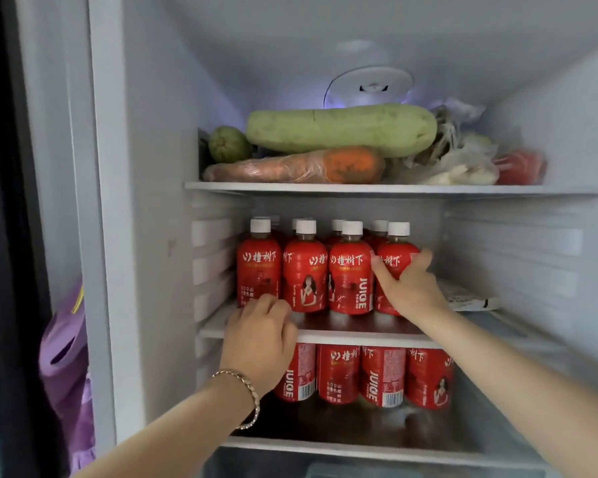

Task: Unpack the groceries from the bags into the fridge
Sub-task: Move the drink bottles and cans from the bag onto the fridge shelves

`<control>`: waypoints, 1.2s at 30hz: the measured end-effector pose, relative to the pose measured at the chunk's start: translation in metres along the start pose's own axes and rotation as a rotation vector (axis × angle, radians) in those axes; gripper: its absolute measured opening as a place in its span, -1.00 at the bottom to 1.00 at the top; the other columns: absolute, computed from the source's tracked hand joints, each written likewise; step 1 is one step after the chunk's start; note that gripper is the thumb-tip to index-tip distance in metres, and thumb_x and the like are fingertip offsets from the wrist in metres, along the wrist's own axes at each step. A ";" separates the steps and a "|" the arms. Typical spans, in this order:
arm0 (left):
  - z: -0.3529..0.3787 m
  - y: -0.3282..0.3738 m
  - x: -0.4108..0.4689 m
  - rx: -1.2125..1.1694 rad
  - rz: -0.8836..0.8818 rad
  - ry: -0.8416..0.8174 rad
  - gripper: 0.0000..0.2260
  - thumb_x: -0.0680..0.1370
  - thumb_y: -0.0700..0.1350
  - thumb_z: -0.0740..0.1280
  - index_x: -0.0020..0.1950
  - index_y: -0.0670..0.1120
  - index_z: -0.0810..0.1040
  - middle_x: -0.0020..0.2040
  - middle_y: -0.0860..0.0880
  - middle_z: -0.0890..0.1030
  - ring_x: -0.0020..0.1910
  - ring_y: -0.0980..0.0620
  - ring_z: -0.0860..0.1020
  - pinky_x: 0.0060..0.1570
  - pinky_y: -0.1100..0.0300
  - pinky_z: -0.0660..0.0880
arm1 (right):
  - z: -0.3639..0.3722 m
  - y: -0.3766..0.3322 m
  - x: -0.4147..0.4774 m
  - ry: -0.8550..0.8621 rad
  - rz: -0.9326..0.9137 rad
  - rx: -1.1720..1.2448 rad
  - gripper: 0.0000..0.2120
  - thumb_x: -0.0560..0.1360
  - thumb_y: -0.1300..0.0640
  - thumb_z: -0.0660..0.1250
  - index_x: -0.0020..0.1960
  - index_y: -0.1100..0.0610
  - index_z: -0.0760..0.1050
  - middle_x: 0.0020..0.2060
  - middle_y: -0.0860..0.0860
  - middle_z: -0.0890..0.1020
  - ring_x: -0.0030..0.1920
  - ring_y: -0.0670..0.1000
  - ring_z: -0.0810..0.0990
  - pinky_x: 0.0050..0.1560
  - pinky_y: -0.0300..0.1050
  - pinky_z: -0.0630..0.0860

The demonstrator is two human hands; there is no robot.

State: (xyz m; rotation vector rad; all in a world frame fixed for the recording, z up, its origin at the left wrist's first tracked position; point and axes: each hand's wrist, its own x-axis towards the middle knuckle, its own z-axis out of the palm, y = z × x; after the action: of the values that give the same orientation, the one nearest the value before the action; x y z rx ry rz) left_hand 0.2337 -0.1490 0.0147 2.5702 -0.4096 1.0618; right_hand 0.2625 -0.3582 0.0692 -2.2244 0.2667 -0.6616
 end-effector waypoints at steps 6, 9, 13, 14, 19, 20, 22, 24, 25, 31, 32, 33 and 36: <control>-0.002 -0.001 -0.001 0.019 0.004 -0.011 -0.78 0.58 -0.08 0.12 0.11 -0.04 0.52 0.08 0.05 0.51 0.06 0.05 0.46 0.05 0.18 0.39 | 0.000 -0.008 -0.012 -0.084 0.050 0.018 0.27 0.26 -0.31 0.44 0.48 0.11 -0.44 0.46 0.28 0.09 0.39 0.24 0.28 0.29 0.06 0.34; -0.003 -0.002 -0.003 0.006 0.000 -0.009 -0.79 0.59 -0.09 0.12 0.11 -0.06 0.52 0.09 0.05 0.51 0.03 0.06 0.46 0.04 0.20 0.38 | -0.002 -0.003 -0.006 -0.139 0.061 -0.066 0.33 0.24 -0.28 0.48 0.46 0.13 -0.50 0.46 0.29 0.13 0.38 0.22 0.31 0.28 0.02 0.35; -0.007 0.001 -0.003 0.020 -0.009 -0.086 -0.76 0.62 -0.06 0.07 0.22 -0.03 0.42 0.24 0.09 0.40 0.11 0.08 0.44 0.10 0.23 0.39 | -0.008 0.007 -0.004 -0.206 0.050 -0.232 0.20 0.26 -0.19 0.51 0.51 0.21 -0.25 0.39 0.23 0.33 0.32 0.20 0.42 0.28 0.02 0.42; -0.009 0.002 -0.003 0.012 -0.013 -0.111 -0.76 0.62 -0.06 0.06 0.24 -0.03 0.40 0.27 0.08 0.38 0.12 0.07 0.44 0.12 0.22 0.39 | -0.013 0.010 -0.006 -0.185 0.013 -0.271 0.01 0.29 -0.17 0.49 0.49 0.20 0.02 0.31 0.19 0.44 0.26 0.19 0.48 0.22 0.04 0.47; -0.032 0.018 -0.021 -0.003 -0.069 -0.241 -0.72 0.60 -0.16 0.13 0.32 -0.04 0.34 0.36 0.02 0.27 0.24 0.00 0.37 0.21 0.14 0.40 | -0.056 0.015 -0.056 -0.066 -0.184 -0.327 -0.81 0.48 0.06 0.32 0.00 0.14 0.60 -0.07 0.03 0.64 -0.05 0.05 0.60 -0.08 -0.08 0.53; -0.039 0.022 -0.029 0.006 -0.064 -0.248 -0.69 0.59 -0.18 0.15 0.33 -0.04 0.34 0.36 0.02 0.27 0.26 0.00 0.36 0.25 0.14 0.38 | -0.065 0.017 -0.070 -0.079 -0.205 -0.308 -0.83 0.49 0.09 0.31 -0.04 0.15 0.61 -0.09 0.02 0.64 -0.09 0.02 0.60 -0.12 -0.09 0.53; -0.054 0.031 -0.049 0.034 -0.046 -0.271 -0.71 0.57 -0.19 0.16 0.29 -0.05 0.40 0.31 0.01 0.33 0.24 -0.01 0.38 0.26 0.15 0.35 | -0.081 0.022 -0.101 -0.134 -0.206 -0.260 -0.83 0.49 0.12 0.29 -0.13 0.15 0.64 -0.16 0.02 0.66 -0.19 -0.04 0.59 -0.18 -0.10 0.53; -0.071 0.039 -0.074 0.072 -0.061 -0.362 -0.76 0.57 -0.18 0.12 0.19 -0.10 0.46 0.24 -0.04 0.44 0.17 -0.06 0.46 0.20 0.10 0.40 | -0.092 0.030 -0.137 -0.155 -0.185 -0.222 -0.83 0.47 0.15 0.29 -0.21 0.14 0.63 -0.22 0.02 0.68 -0.20 -0.02 0.61 -0.11 -0.05 0.56; -0.078 0.043 -0.090 0.112 -0.060 -0.435 -0.77 0.58 -0.19 0.09 0.15 -0.12 0.48 0.20 -0.08 0.49 0.14 -0.09 0.49 0.15 0.07 0.44 | -0.097 0.035 -0.156 -0.148 -0.167 -0.208 -0.83 0.46 0.17 0.29 -0.23 0.13 0.62 -0.22 0.02 0.68 -0.17 -0.01 0.62 -0.06 -0.05 0.56; -0.113 0.062 -0.191 0.172 -0.040 -0.671 -0.76 0.60 -0.11 0.11 0.13 -0.11 0.53 0.13 -0.09 0.57 0.11 -0.09 0.54 0.06 0.10 0.48 | -0.133 0.067 -0.288 -0.102 -0.125 -0.300 -0.86 0.49 0.13 0.25 -0.13 0.06 0.59 -0.18 -0.09 0.62 -0.14 -0.02 0.58 -0.19 -0.17 0.47; -0.117 0.066 -0.206 0.151 -0.039 -0.691 -0.76 0.59 -0.09 0.12 0.12 -0.10 0.53 0.12 -0.09 0.57 0.11 -0.08 0.54 0.06 0.11 0.49 | -0.141 0.074 -0.307 -0.104 -0.109 -0.328 -0.88 0.49 0.12 0.25 -0.13 0.04 0.57 -0.18 -0.11 0.62 -0.15 -0.02 0.57 -0.21 -0.18 0.45; -0.121 0.072 -0.219 0.144 -0.039 -0.723 -0.76 0.59 -0.08 0.12 0.11 -0.10 0.54 0.11 -0.09 0.58 0.11 -0.09 0.54 0.07 0.10 0.49 | -0.151 0.081 -0.326 -0.110 -0.094 -0.361 -0.89 0.50 0.10 0.25 -0.11 0.02 0.56 -0.17 -0.12 0.61 -0.14 -0.03 0.57 -0.20 -0.19 0.45; -0.131 0.093 -0.249 0.135 -0.013 -0.765 -0.77 0.58 -0.09 0.13 0.09 -0.09 0.54 0.11 -0.08 0.58 0.10 -0.08 0.55 0.05 0.13 0.48 | -0.188 0.103 -0.373 -0.060 -0.092 -0.462 -0.87 0.51 0.07 0.26 -0.07 0.03 0.58 -0.16 -0.10 0.65 -0.13 -0.02 0.60 -0.15 -0.16 0.48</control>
State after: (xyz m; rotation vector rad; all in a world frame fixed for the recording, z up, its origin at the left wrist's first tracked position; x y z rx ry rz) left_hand -0.0531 -0.1465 -0.0596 3.0158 -0.5021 0.0519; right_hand -0.1512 -0.4010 -0.0423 -2.7072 0.3123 -0.6274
